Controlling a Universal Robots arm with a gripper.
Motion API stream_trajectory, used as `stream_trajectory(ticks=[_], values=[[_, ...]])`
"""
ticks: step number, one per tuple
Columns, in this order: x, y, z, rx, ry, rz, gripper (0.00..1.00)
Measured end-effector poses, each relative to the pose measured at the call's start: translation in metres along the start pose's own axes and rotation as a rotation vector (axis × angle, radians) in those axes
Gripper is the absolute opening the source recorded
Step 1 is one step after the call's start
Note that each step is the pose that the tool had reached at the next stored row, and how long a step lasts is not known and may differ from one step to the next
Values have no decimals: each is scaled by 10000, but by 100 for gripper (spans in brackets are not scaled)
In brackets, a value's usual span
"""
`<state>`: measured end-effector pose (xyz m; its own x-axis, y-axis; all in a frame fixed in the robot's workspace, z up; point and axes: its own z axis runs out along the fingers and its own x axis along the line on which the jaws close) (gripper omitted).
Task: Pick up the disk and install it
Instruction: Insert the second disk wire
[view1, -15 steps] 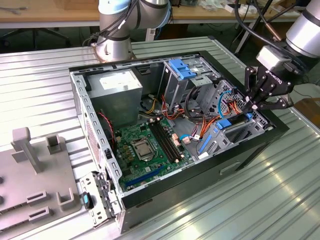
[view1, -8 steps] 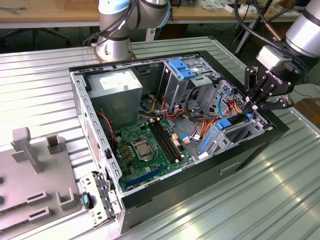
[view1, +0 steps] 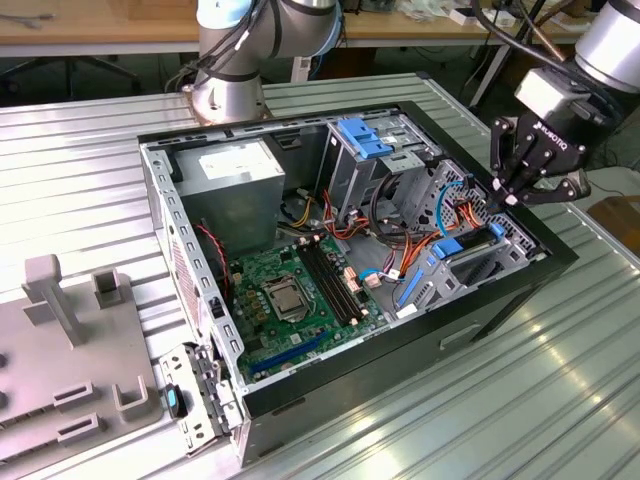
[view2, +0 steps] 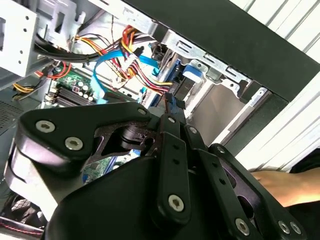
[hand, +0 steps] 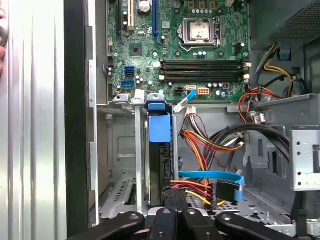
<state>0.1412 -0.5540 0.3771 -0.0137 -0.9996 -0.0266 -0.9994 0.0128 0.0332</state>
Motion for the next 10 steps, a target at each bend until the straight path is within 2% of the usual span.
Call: stream_trajectory(ticks=[1,3,5,6,7,9,10], values=[[-43,1,-30,0,6,-8,11],[-82,3,-49,0,22,-13,11],[-135,4,-73,1,86,-16,11],[-184,5,-94,2,164,-18,11],[-230,7,-113,3,282,-19,11],[-334,9,-139,7,641,-16,11],[-386,10,-146,10,883,-13,11]])
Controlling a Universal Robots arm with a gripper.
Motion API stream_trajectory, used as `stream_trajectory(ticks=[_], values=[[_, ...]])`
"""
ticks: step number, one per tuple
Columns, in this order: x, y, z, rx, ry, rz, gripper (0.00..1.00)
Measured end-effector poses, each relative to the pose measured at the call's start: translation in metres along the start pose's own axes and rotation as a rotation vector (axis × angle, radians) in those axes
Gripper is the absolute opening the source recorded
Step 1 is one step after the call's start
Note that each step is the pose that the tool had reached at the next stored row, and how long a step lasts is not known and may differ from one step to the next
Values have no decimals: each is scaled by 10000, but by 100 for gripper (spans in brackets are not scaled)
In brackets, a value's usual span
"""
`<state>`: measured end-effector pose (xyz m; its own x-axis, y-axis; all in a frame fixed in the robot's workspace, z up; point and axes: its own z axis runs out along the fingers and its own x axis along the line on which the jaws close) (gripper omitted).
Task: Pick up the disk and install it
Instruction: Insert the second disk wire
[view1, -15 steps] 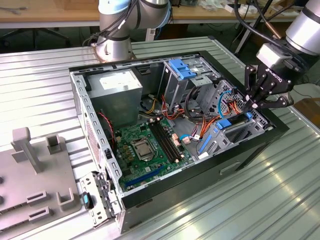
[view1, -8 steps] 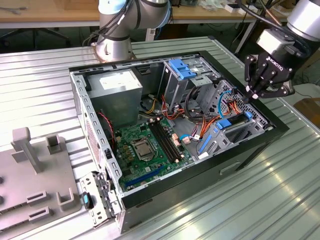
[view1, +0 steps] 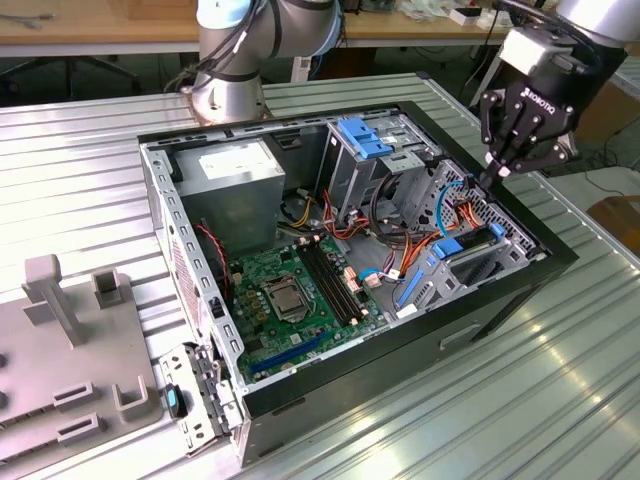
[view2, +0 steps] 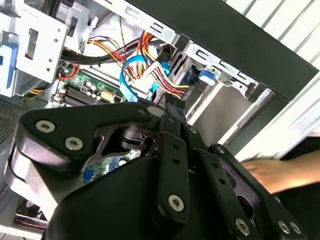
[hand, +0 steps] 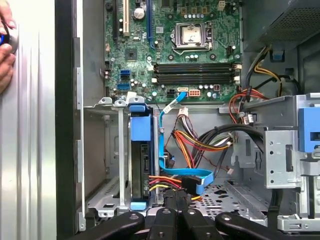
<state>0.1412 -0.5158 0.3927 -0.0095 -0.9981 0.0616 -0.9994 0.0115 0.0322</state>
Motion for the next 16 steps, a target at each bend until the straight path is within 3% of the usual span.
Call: stream_trajectory(ticks=[1,2,4,6,7,11,16], values=[[-39,1,-19,2,227,5,11],[-58,2,-38,4,386,8,11],[-121,4,-68,10,975,23,11],[-222,9,-74,19,1356,-15,11],[-269,16,-77,24,1462,-42,11],[-364,39,-82,43,1566,-176,11],[-422,57,-78,110,1620,-649,11]])
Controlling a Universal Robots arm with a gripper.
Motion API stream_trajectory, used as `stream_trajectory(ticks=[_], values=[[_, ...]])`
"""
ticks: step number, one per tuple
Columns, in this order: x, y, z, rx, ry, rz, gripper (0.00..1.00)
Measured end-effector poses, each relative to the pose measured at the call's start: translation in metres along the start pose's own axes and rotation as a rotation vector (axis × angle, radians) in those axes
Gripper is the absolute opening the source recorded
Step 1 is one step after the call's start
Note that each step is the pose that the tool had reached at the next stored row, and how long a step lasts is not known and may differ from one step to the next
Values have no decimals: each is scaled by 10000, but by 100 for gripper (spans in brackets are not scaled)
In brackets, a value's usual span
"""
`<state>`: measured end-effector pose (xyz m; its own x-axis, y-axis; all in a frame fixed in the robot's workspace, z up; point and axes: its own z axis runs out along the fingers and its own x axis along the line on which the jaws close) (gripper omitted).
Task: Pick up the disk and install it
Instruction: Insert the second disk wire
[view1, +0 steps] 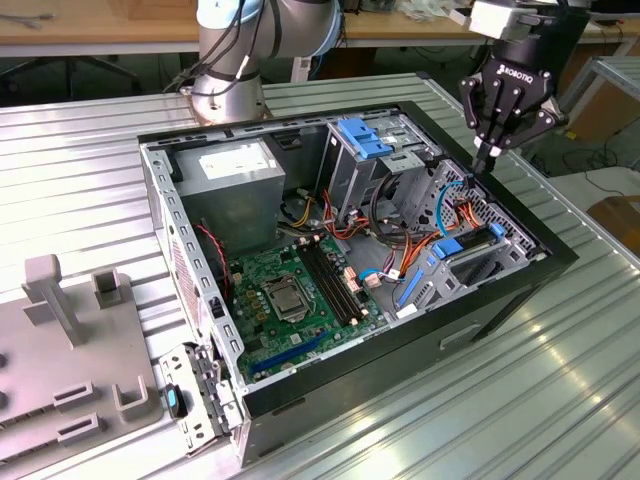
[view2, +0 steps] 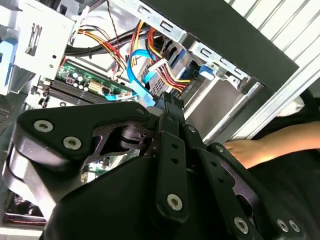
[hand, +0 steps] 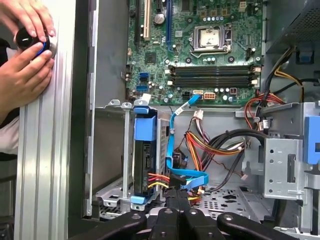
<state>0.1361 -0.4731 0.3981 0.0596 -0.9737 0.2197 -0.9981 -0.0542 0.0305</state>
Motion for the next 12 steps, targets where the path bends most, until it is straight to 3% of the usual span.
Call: stream_trajectory(ticks=[3,6,7,8,9,10,12], values=[[-5,7,8,126,23,-557,11],[-66,90,7,135,50,-574,11],[-132,97,4,130,141,-573,11],[-170,95,-2,115,374,-569,11],[-181,95,-4,112,664,-559,11],[-185,94,-2,109,809,-540,11],[-185,95,-2,96,850,-489,11]])
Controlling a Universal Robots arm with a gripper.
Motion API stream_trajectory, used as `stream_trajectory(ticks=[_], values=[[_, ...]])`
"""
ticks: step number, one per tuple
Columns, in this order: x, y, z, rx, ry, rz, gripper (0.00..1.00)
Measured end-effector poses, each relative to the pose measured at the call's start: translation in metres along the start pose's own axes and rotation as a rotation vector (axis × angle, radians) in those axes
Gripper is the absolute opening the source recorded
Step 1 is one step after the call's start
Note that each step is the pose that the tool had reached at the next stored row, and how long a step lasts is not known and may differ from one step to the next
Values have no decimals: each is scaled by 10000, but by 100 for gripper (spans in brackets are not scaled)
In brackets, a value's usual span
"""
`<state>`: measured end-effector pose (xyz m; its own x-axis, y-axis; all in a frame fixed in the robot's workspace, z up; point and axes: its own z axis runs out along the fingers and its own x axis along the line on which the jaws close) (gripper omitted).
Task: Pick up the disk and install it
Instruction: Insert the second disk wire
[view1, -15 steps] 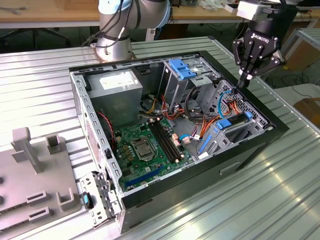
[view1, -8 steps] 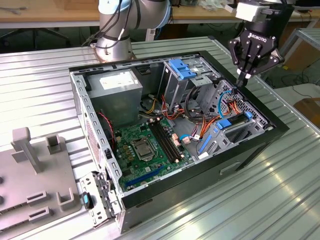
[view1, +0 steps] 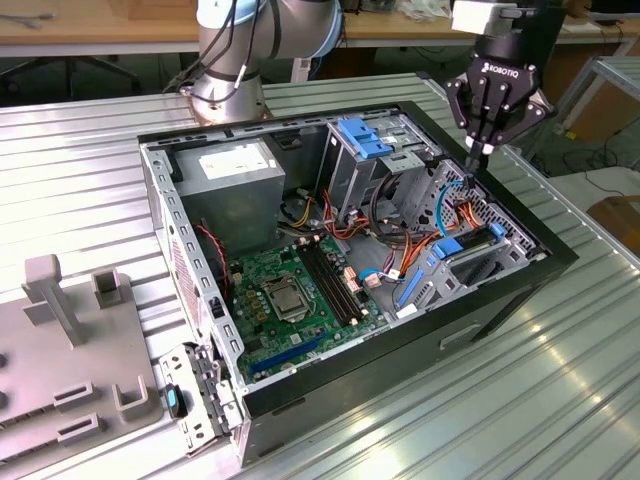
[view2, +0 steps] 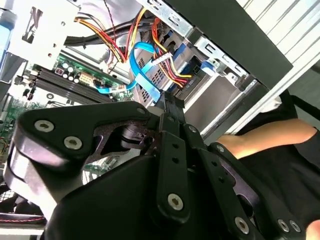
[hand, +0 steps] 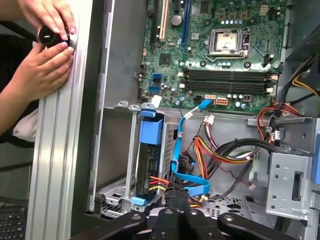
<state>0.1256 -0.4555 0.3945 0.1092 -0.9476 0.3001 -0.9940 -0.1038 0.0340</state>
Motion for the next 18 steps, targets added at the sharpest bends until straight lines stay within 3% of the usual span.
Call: stream_trajectory(ticks=[3,8,13,18], values=[[-1,-1,1,-20,43,49,11],[-28,-4,58,-211,22,652,11],[-105,-33,61,-235,64,716,11],[-108,-47,59,-241,142,718,11]])
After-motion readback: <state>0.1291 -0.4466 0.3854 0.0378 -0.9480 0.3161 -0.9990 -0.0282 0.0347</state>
